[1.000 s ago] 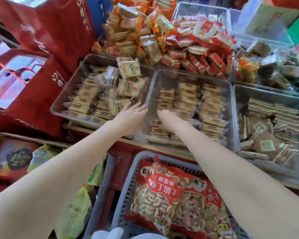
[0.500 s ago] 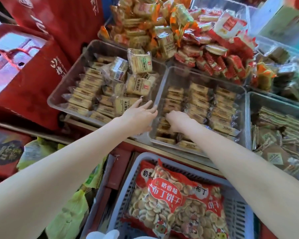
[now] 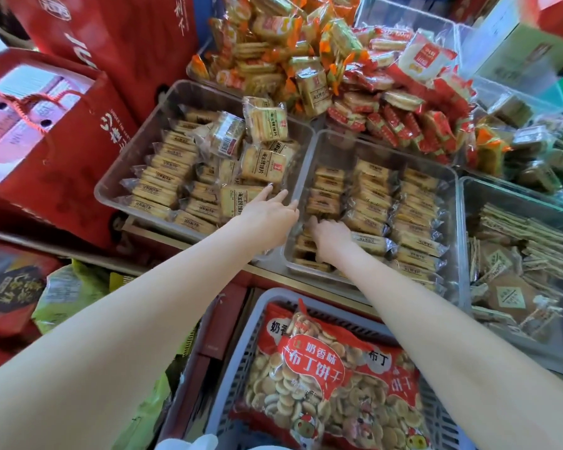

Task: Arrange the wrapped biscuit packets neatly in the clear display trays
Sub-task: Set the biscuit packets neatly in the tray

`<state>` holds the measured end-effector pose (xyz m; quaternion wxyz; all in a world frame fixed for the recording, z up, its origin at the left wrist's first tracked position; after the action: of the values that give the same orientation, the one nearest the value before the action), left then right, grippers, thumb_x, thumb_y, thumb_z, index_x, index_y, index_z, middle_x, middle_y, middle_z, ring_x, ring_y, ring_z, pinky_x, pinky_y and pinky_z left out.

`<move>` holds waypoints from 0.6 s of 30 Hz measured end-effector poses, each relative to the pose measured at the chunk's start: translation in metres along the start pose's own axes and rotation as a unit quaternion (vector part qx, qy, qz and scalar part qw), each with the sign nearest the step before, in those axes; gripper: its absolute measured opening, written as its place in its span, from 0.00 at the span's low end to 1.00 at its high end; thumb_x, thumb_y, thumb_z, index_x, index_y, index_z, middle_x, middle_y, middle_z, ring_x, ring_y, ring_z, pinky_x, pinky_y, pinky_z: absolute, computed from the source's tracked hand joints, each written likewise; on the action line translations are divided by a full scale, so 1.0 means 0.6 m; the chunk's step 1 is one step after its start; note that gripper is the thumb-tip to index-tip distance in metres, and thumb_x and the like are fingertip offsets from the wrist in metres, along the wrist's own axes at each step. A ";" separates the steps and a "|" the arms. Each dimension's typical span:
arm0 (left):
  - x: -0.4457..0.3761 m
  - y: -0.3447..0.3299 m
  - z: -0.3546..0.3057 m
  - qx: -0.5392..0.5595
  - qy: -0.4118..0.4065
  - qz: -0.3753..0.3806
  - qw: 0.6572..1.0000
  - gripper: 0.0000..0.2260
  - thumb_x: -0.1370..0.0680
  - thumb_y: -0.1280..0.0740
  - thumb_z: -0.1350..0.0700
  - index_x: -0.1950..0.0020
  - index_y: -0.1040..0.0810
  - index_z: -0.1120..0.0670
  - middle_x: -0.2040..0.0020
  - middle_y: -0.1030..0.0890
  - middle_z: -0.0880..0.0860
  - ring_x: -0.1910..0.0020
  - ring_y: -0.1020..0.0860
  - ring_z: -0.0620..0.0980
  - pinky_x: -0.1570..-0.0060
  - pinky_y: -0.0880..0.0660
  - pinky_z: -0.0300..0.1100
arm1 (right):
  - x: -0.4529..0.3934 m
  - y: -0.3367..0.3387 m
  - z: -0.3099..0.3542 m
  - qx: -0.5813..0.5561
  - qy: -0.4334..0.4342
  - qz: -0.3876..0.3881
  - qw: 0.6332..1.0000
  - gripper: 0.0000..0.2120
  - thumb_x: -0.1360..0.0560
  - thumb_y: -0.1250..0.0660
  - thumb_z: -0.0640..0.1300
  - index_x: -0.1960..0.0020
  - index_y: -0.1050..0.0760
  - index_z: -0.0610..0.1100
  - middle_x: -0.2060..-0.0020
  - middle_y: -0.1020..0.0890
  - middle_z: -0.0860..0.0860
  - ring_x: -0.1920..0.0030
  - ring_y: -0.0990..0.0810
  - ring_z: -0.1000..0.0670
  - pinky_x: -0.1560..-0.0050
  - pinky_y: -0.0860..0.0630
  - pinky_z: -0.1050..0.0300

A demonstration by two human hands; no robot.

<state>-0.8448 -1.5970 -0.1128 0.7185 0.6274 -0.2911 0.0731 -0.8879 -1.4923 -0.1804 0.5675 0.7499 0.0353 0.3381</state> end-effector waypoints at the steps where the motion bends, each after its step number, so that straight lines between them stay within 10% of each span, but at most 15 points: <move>1: -0.001 0.001 -0.002 0.001 0.003 -0.003 1.000 0.26 0.19 0.43 0.60 0.23 0.48 0.57 0.22 0.51 0.55 0.23 0.55 0.55 0.27 0.60 0.54 | 0.008 0.006 -0.004 -0.032 0.000 -0.022 0.999 0.34 0.28 0.31 0.40 0.28 0.43 0.40 0.38 0.25 0.43 0.38 0.27 0.43 0.39 0.31 0.51; 9: 0.016 0.018 -0.004 0.147 0.033 -0.095 0.984 0.19 0.19 0.43 0.55 0.28 0.34 0.57 0.27 0.34 0.56 0.24 0.45 0.54 0.27 0.53 0.51 | 0.124 0.077 -0.064 -0.276 0.036 -0.233 0.932 0.24 0.35 0.26 0.40 0.44 0.34 0.45 0.48 0.27 0.48 0.44 0.31 0.49 0.38 0.37 0.53; 13: 0.056 0.076 -0.018 0.534 -0.015 -0.240 0.811 0.15 0.21 0.38 0.60 0.34 0.25 0.54 0.40 0.20 0.54 0.44 0.21 0.49 0.44 0.26 0.42 | 0.191 0.116 -0.098 -0.446 0.037 -0.211 0.869 0.27 0.33 0.25 0.38 0.42 0.37 0.49 0.47 0.26 0.51 0.52 0.25 0.55 0.53 0.28 0.70; 18: 0.093 0.145 -0.021 0.596 -0.065 -0.282 0.749 0.09 0.25 0.30 0.56 0.46 0.18 0.54 0.54 0.17 0.47 0.62 0.20 0.39 0.54 0.23 0.37 | 0.259 0.159 -0.134 -0.595 0.056 -0.195 0.778 0.28 0.32 0.25 0.38 0.39 0.34 0.52 0.42 0.24 0.50 0.45 0.21 0.49 0.45 0.23 0.57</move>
<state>-0.8359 -1.5819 -0.0104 0.1663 0.9850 -0.0445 -0.0149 -0.8440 -1.3918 -0.0140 0.9515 0.2194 0.0042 0.2157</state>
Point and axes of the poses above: each hand's wrist, its own x-axis away from the middle knuckle, its own y-axis out of the back of the hand, z = x × y, the point moved 5 cm from there along -x, towards the middle knuckle
